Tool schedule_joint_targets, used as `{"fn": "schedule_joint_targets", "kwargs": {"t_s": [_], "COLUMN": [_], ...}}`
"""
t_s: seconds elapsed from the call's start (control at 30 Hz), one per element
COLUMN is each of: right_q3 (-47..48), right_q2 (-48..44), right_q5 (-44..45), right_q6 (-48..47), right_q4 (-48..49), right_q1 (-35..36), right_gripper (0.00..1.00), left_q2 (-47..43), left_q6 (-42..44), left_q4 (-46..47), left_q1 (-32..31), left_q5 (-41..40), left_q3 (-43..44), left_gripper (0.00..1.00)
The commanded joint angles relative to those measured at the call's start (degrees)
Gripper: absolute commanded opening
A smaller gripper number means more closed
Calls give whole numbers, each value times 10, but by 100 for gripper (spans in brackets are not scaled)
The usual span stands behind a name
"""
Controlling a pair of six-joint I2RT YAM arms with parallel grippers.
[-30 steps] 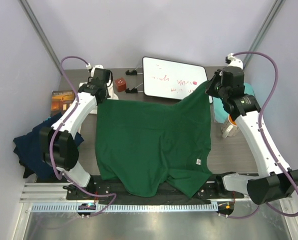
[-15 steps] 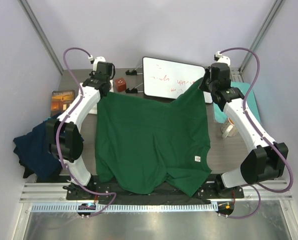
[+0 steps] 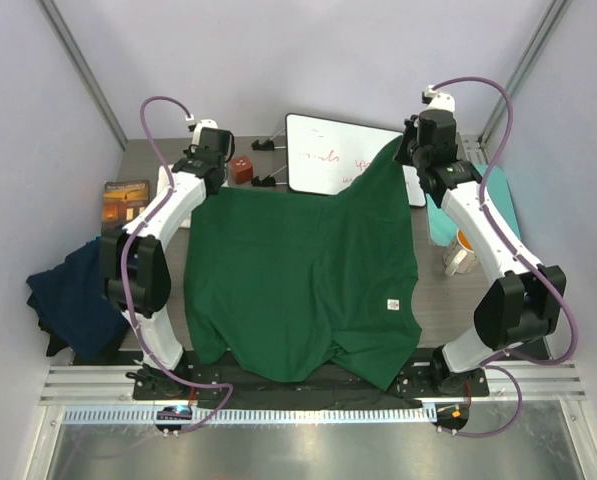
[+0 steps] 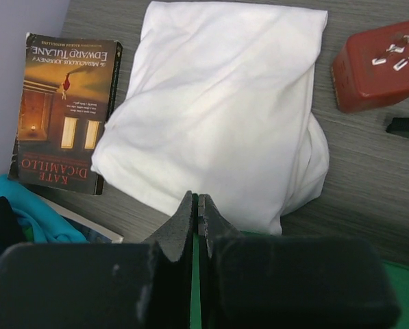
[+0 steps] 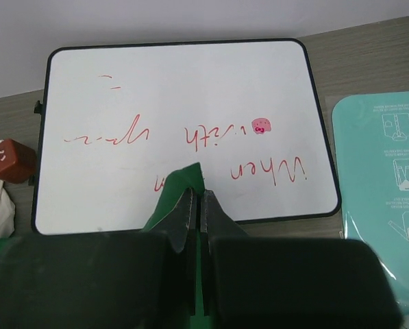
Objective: Fold and stack the t-shirts
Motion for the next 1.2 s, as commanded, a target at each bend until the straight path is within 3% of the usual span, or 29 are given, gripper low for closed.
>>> {"fn": "schedule_joint_targets", "kwargs": {"t_s": [0.0, 0.27, 0.87, 1.17], "right_q3": [26, 19, -142, -175], "right_q2": [15, 26, -138, -167], "right_q5": [-10, 23, -47, -66], "right_q6": [-24, -21, 23, 30], "right_q4": [25, -29, -124, -182], "right_q1": [-1, -1, 7, 10], "right_gripper": [1, 1, 1, 1], "left_q2": [-28, -40, -156, -178], "left_q6": [22, 38, 12, 5], "left_q4": [27, 21, -42, -75], "left_q1": [-1, 0, -13, -45], "left_q5": [-27, -44, -33, -51], "left_q3": [-4, -24, -140, -190], "left_gripper": [0, 0, 0, 0]}}
